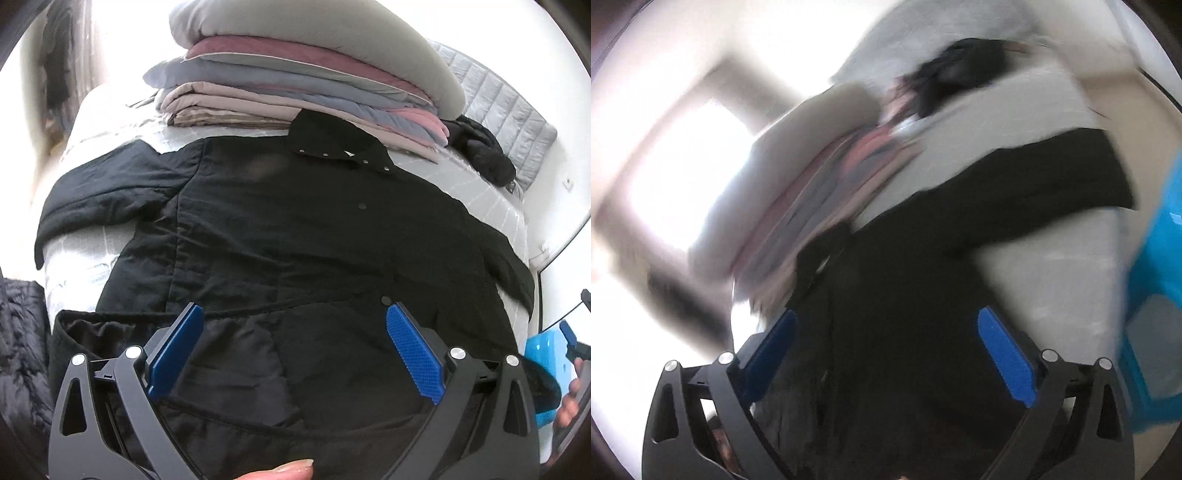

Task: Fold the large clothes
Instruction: 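Swing the right tool to the jacket's side and grasp the sleeve edge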

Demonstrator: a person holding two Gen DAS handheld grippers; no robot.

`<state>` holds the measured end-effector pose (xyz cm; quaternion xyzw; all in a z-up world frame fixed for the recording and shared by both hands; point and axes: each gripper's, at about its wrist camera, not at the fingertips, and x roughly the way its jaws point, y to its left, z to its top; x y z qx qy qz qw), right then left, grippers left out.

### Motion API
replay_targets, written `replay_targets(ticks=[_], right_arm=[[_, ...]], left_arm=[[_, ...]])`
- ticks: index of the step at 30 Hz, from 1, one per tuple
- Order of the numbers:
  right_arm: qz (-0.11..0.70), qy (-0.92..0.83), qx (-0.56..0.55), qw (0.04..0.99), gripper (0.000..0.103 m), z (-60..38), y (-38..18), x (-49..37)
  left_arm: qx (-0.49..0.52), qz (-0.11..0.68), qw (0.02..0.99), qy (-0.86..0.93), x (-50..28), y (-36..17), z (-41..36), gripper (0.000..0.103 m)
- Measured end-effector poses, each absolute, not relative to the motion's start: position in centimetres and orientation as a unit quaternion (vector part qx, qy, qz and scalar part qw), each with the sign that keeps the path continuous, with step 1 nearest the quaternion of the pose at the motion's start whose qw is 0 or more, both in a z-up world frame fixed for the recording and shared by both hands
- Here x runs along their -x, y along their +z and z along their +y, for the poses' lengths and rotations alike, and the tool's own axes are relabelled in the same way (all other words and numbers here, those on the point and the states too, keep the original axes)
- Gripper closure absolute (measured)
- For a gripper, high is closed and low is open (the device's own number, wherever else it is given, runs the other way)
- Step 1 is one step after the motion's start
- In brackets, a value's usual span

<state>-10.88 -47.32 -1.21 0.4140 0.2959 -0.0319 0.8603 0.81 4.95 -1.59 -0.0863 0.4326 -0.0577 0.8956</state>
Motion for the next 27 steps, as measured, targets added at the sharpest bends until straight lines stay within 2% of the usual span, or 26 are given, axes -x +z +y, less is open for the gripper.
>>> replay_targets(ticks=[5, 12, 18, 25, 26, 27], right_arm=[[0.323, -0.075, -0.534, 0.778, 0.007, -57.6, -7.4, 10.8], [0.271, -0.08, -0.65, 0.705, 0.007, -63.2, -13.9, 9.4], [0.237, -0.133, -0.663, 0.697, 0.007, -67.7, -16.4, 8.4], [0.217, -0.179, -0.661, 0.695, 0.008, -69.6, -16.4, 6.2], [0.208, -0.184, -0.659, 0.699, 0.01, -69.7, -16.4, 6.1], [0.196, -0.19, -0.654, 0.705, 0.019, -69.6, -16.3, 6.3]], left_arm=[[0.087, 0.444, 0.89, -0.056, -1.6, -2.6, 4.4, 0.007], [0.067, 0.453, 0.886, -0.067, -2.2, -3.2, 2.9, 0.007], [0.056, 0.457, 0.885, -0.075, -2.4, -3.3, 2.4, 0.007], [0.055, 0.469, 0.878, -0.077, -3.1, -3.8, 2.5, 0.007], [0.055, 0.47, 0.878, -0.076, -3.2, -3.9, 2.5, 0.007], [0.056, 0.472, 0.877, -0.075, -3.2, -4.0, 2.6, 0.007]])
